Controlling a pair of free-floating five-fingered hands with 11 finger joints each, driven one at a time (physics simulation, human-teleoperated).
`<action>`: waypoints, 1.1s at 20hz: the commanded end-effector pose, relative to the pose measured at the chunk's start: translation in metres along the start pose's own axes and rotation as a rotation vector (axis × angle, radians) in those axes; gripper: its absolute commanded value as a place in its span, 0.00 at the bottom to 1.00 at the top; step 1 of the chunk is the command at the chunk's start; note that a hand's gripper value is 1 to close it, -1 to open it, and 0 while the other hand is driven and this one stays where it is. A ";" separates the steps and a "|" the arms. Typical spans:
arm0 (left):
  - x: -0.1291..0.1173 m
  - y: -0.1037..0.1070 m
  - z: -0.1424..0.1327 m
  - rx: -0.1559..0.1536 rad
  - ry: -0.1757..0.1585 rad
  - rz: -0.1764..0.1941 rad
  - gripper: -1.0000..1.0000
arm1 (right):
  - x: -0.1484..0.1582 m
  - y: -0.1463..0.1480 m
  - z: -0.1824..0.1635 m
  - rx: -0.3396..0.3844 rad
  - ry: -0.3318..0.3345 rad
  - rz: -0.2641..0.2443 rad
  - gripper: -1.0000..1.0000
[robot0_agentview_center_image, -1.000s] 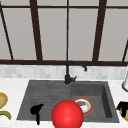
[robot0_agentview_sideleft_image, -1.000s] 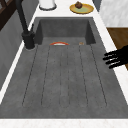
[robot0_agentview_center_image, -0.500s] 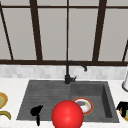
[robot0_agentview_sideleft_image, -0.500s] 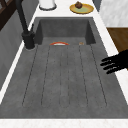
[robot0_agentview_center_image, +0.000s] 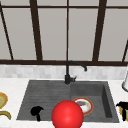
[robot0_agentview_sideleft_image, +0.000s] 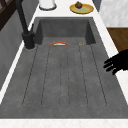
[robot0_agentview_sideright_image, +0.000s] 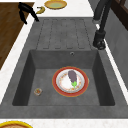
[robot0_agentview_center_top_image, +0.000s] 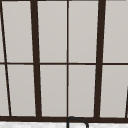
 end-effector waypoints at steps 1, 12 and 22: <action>0.000 0.000 0.000 0.000 0.000 0.000 0.50 | 0.016 -0.007 -0.012 -0.034 -0.022 0.043 0.00; -0.001 0.000 0.000 0.007 0.005 -0.012 0.50 | 0.048 -0.014 -0.038 -0.194 -0.064 0.033 0.00; -0.001 0.000 0.000 0.009 0.007 -0.015 0.50 | 0.076 -0.019 -0.053 -0.399 -0.178 0.045 0.00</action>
